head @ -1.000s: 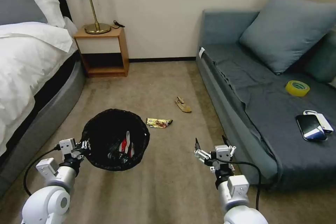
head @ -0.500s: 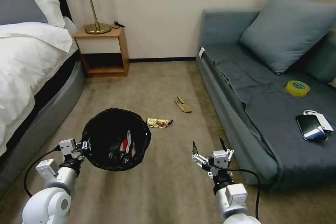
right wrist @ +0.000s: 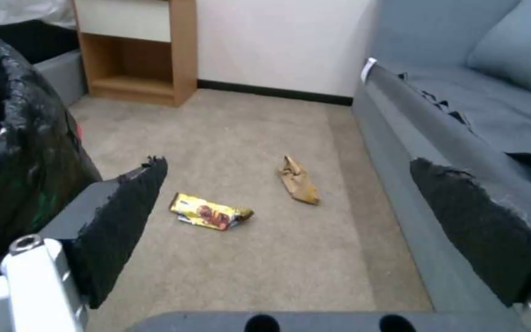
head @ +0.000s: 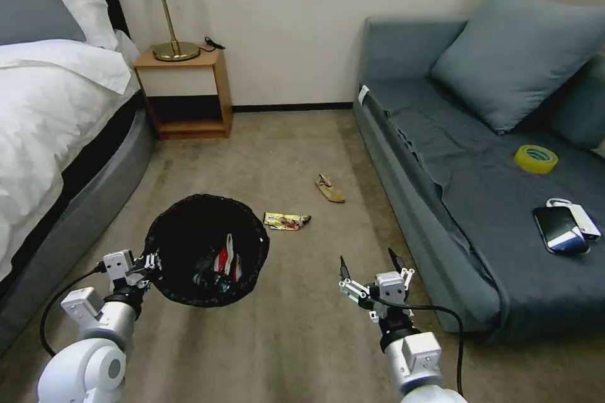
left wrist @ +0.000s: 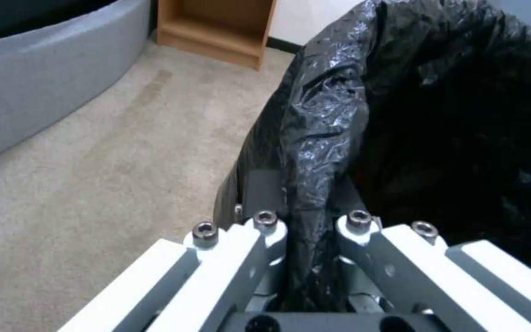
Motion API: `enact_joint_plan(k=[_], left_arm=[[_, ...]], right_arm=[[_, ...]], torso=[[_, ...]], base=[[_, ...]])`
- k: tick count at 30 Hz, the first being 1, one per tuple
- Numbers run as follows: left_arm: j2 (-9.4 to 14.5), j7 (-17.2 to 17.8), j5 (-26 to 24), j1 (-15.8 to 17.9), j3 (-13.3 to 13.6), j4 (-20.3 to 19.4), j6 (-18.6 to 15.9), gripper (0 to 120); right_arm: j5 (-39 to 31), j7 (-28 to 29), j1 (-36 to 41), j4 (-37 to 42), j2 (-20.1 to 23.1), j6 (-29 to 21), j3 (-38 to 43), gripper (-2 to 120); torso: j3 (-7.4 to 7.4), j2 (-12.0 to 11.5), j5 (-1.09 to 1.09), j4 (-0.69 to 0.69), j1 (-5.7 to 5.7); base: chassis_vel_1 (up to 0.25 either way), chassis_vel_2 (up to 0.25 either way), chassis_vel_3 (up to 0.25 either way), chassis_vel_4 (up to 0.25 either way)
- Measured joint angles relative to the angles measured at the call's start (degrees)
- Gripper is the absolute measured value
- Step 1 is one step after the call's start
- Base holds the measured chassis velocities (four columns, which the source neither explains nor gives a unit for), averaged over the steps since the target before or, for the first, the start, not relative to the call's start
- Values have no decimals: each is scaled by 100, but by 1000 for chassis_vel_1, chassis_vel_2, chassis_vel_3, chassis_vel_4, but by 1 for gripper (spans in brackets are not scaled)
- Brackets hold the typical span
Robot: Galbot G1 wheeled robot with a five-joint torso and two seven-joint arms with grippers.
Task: Pick up the trash bin, then pick up the garbage on the floor and place it into the trash bin.
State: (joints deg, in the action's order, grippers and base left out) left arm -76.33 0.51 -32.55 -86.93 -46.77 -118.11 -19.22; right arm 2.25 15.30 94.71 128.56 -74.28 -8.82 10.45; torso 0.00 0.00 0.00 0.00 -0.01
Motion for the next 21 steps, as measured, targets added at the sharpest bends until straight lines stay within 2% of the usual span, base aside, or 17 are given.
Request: enact_joint_plan(k=[10, 21], left_arm=[[-83, 7, 52, 63, 49, 111, 24, 4], [-55, 25, 50, 110, -17, 162, 26, 4]], right_arm=[[-19, -23, -73, -98, 62, -15, -98, 100], [-103, -44, -211, -205, 70, -40, -205, 100]], torso=[[0, 0, 0, 0, 0], [0, 0, 0, 0, 0]], base=[[-40, 40, 39, -40], [-62, 61, 57, -62]])
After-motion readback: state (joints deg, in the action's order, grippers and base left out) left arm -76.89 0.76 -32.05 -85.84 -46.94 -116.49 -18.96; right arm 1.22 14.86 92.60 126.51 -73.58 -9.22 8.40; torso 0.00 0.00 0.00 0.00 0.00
